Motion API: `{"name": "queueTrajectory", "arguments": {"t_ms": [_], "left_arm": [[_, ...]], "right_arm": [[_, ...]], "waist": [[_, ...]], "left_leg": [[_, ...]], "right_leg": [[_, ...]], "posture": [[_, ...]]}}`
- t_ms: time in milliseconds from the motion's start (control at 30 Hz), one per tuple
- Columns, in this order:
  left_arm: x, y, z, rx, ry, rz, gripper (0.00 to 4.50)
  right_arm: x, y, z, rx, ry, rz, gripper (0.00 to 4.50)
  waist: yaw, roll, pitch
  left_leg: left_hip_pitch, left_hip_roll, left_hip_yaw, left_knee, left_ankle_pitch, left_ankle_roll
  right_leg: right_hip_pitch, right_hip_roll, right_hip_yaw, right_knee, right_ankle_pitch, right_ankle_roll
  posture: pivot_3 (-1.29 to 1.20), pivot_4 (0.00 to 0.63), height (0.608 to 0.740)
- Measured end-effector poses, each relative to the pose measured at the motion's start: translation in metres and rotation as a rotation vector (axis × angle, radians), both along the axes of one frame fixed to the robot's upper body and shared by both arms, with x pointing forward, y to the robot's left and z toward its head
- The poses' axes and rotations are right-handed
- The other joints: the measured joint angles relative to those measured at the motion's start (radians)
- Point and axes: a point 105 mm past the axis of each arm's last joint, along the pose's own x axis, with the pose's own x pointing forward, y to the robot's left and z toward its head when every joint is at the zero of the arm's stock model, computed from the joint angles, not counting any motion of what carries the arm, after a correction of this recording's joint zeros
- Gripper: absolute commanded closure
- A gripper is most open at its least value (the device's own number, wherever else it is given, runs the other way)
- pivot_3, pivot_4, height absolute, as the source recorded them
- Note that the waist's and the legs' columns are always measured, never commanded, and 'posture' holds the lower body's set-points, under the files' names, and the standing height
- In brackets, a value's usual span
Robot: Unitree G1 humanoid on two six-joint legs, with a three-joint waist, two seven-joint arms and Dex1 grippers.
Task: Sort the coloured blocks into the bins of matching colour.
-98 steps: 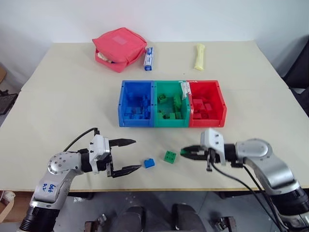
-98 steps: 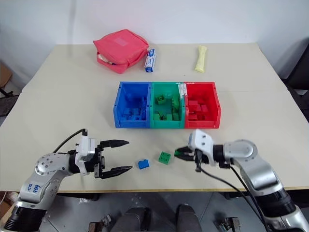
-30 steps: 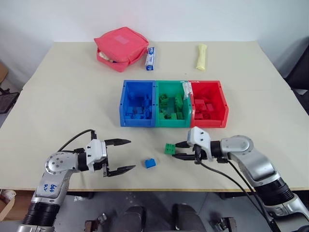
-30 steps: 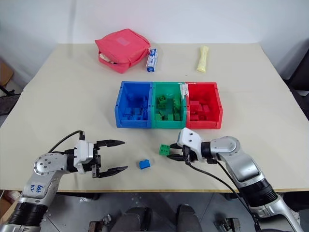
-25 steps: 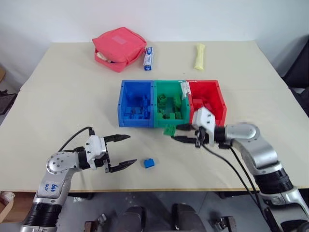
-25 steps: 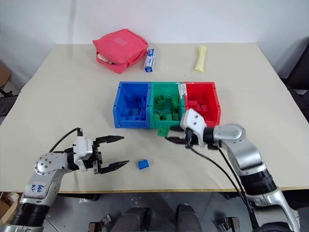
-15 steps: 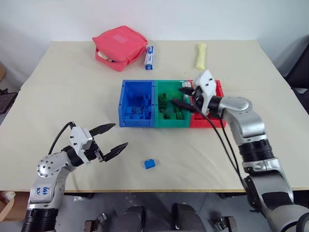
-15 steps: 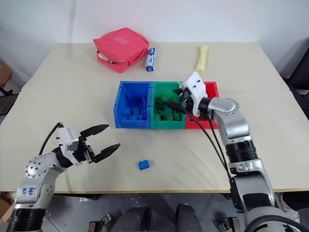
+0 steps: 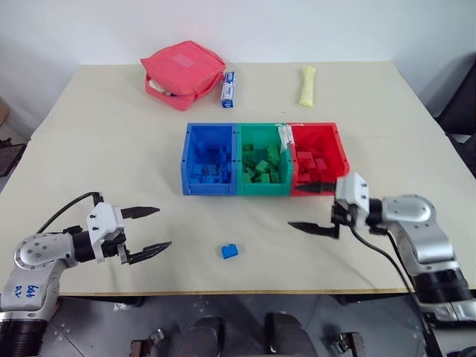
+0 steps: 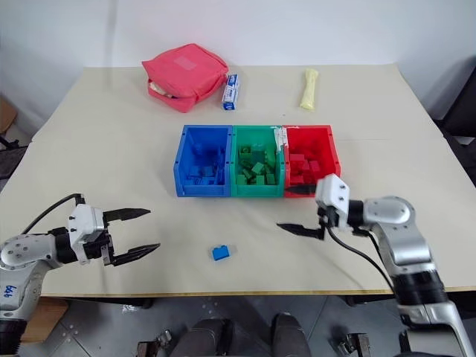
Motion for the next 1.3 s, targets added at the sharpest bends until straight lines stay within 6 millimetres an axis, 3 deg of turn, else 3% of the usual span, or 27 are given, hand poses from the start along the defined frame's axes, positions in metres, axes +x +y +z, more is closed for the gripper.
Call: {"name": "queueTrajectory", "arguments": {"t_ms": [67,233,333,533,567,700,967,1067,1133,1300], "left_arm": [[-0.004,-0.009,-0.005,0.023,0.033,-0.061,0.00],[-0.010,-0.059,0.002,-0.022,0.035,-0.204,0.00],[-0.016,-0.082,-0.009,0.039,0.082,-0.264,0.00],[-0.001,-0.123,-0.028,0.093,0.110,-0.233,0.00],[0.006,-0.127,-0.031,0.090,0.112,-0.199,0.20],[0.017,-0.134,-0.034,0.124,0.094,-0.164,1.21],[0.016,-0.130,-0.034,0.148,0.104,-0.185,3.57],[0.020,-0.131,-0.032,0.081,0.131,-0.168,3.57],[0.034,-0.132,-0.019,-0.016,0.106,-0.117,3.57],[0.090,-0.122,0.047,-0.196,-0.137,0.106,3.57]], "right_arm": [[-0.006,-0.005,-0.005,-0.009,0.011,0.023,0.01],[-0.022,-0.017,-0.007,-0.013,0.000,0.045,0.01],[-0.034,-0.017,-0.008,-0.003,0.030,0.046,0.01],[-0.045,-0.004,-0.001,0.020,0.034,0.058,0.01],[-0.047,-0.003,-0.001,0.021,0.035,0.053,0.00],[-0.054,-0.003,-0.006,0.031,0.057,0.020,0.00],[-0.065,-0.006,-0.008,0.031,0.088,0.002,0.00],[-0.061,-0.007,-0.005,0.042,0.067,-0.016,0.00],[-0.057,-0.008,0.001,0.083,0.052,-0.052,0.00],[-0.037,-0.012,0.028,0.269,-0.014,-0.206,0.00]], "waist": [[-0.002,0.000,0.000],[0.005,0.000,0.000],[0.006,0.000,0.000],[0.007,0.000,0.000],[0.009,0.000,0.000],[0.021,0.000,0.000],[0.025,0.000,0.000],[0.028,0.000,0.000],[0.030,-0.001,0.000],[0.033,-0.001,0.001]], "left_leg": [[0.001,0.001,0.001,0.000,0.000,0.000],[0.001,0.001,-0.001,0.000,0.000,0.000],[0.001,0.001,-0.001,0.000,0.000,0.000],[0.003,0.000,-0.001,0.001,0.000,0.000],[0.003,0.000,-0.001,0.001,0.000,0.000],[0.003,0.000,-0.001,0.001,0.000,0.000],[0.005,0.001,-0.001,0.001,0.000,0.000],[0.005,0.001,-0.001,0.002,0.000,0.000],[0.004,0.001,-0.003,0.003,0.000,0.000],[0.003,0.000,-0.004,0.005,0.000,0.000]], "right_leg": [[0.000,0.000,0.001,0.000,0.000,0.000],[0.002,0.000,0.001,-0.001,0.000,0.000],[0.003,0.000,0.001,-0.001,0.000,0.000],[0.005,0.001,0.001,-0.001,0.000,0.000],[0.005,0.001,0.001,-0.001,0.000,0.000],[0.006,0.000,0.001,-0.001,0.000,0.000],[0.010,0.001,0.001,-0.005,0.000,0.000],[0.010,0.001,0.000,-0.005,0.000,0.000],[0.010,0.001,-0.001,-0.005,0.000,0.000],[0.010,0.001,-0.003,-0.005,0.001,0.001]], "posture": [[0.00,0.150,0.740],[0.00,0.150,0.740],[0.00,0.150,0.740],[0.00,0.150,0.740],[0.00,0.150,0.740],[0.00,0.150,0.740],[0.00,0.150,0.740],[0.00,0.150,0.740],[0.00,0.150,0.740],[0.00,0.150,0.740]]}}
